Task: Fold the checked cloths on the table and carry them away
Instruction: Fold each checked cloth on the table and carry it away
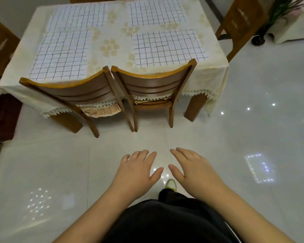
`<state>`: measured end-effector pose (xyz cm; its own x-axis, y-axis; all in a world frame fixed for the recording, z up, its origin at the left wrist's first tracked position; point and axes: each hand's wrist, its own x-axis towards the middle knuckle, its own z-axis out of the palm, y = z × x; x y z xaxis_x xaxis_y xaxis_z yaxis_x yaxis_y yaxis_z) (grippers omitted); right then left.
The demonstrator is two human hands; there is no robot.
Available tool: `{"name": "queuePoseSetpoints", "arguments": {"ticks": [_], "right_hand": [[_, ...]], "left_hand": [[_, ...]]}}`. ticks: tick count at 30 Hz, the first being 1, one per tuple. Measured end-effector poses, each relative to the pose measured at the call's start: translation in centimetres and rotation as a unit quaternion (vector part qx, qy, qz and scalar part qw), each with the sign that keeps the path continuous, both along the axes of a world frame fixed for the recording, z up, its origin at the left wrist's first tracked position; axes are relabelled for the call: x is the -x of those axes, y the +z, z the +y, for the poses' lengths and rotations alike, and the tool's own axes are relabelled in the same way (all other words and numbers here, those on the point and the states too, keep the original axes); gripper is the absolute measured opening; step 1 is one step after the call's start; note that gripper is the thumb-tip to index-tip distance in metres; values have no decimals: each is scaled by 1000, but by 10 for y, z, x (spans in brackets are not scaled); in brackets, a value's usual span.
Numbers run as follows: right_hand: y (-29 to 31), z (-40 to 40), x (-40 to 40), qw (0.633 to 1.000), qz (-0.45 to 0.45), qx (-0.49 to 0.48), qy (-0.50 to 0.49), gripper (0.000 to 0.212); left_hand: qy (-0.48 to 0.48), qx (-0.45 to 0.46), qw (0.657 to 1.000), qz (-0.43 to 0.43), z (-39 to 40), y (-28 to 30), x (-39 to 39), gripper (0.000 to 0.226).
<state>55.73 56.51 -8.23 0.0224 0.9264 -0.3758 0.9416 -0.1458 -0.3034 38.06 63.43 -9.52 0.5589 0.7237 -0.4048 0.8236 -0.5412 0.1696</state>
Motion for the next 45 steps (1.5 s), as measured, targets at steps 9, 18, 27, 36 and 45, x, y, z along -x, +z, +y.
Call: {"name": "queuePoseSetpoints", "arguments": {"ticks": [9,18,27,36,45], "right_hand": [[10,138,-106,999,-12,-34,-3,56],[16,258,-123,999,-10,-43,12,57],[20,401,-132,997,-9,-64,-34,56],[15,481,-165,997,-22,-30,-62,57],[-29,542,-221,1000,-4,-16,-21,67]], "left_hand": [[24,-40,999,-18,128,19,-82,61],[22,-63,997,-38,259,20,-112,74],[-18,-105,994,-17,406,19,-119,69],[-52,-86,994,-47,509,2,-154,81],[-52,-25,996,-63,574,-42,-216,70]]}}
